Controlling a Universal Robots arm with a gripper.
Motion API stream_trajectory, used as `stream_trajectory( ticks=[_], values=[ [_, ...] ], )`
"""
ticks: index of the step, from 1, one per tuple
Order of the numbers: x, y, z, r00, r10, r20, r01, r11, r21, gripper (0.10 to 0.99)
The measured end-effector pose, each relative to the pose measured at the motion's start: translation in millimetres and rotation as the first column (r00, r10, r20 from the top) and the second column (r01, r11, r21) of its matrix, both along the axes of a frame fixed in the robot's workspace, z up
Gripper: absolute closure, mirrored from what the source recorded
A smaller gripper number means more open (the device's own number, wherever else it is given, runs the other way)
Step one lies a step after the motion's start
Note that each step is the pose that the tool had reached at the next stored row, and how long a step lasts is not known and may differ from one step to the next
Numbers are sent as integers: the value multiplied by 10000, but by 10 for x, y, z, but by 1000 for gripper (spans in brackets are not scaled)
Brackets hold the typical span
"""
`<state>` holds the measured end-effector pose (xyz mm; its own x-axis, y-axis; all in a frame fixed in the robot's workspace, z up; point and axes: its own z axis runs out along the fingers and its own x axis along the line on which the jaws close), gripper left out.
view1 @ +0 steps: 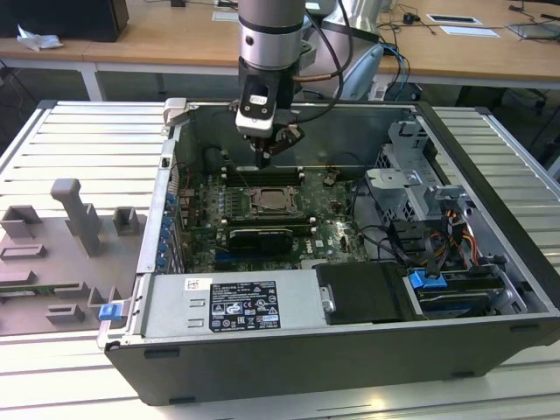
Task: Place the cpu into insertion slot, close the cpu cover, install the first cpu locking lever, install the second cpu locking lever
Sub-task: 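Install the first cpu locking lever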
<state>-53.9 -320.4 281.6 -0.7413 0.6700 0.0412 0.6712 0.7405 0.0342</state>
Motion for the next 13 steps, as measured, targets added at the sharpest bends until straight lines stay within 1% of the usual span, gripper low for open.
stream_trajectory(
  ticks=[1, 3, 5, 7, 9, 11, 13],
  values=[
    [0, 0, 0, 9999, 113, 0, -113, 9999, 1, 980],
    [0, 0, 0, 9986, 523, 0, -523, 9986, 1, 980],
    [0, 0, 0, 9951, 988, 0, -988, 9951, 1, 980],
    [0, 0, 0, 9927, 1206, 0, -1206, 9927, 1, 980],
    [0, 0, 0, 9882, 1530, 0, -1530, 9882, 1, 980],
    [0, 0, 0, 9850, 1723, 0, -1723, 9850, 1, 980],
    [0, 0, 0, 9804, 1969, 0, -1969, 9804, 1, 980]
  ],
)
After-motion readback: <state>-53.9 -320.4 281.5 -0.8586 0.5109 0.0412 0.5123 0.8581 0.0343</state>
